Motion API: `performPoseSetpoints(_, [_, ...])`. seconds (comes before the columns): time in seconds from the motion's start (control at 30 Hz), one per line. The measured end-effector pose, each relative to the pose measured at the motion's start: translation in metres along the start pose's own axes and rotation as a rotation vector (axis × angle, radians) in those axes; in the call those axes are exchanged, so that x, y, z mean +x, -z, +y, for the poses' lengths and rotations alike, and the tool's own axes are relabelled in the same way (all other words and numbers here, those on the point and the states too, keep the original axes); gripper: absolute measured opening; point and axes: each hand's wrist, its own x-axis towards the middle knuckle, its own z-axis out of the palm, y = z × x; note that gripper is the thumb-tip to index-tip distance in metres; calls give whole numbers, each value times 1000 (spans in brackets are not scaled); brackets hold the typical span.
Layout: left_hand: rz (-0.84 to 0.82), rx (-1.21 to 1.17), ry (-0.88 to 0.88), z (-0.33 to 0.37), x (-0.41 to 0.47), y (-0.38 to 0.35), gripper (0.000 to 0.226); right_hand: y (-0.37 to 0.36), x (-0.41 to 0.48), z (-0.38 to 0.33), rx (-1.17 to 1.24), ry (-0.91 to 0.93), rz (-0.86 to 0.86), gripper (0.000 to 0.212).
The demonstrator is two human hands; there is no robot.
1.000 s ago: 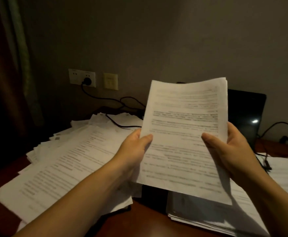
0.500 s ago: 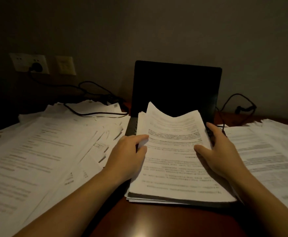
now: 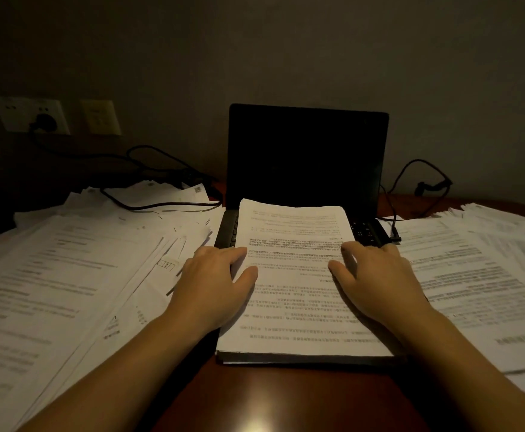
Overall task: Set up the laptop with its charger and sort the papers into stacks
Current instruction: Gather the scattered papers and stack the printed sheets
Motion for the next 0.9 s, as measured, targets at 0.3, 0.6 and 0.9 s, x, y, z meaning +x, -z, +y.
performPoseSetpoints(0.3, [-26,130,4,-1,3,6,48,-3,-8,-5,-7,-7,-18,69])
performPoseSetpoints(0.6, [-103,336,82,-34,4,43,60,-4,-23,-58,35,276,31,68])
performPoseSetpoints(0.9, [-149,421,268,-119,-29,114,69,-13,-21,-179,45,552,-31,48])
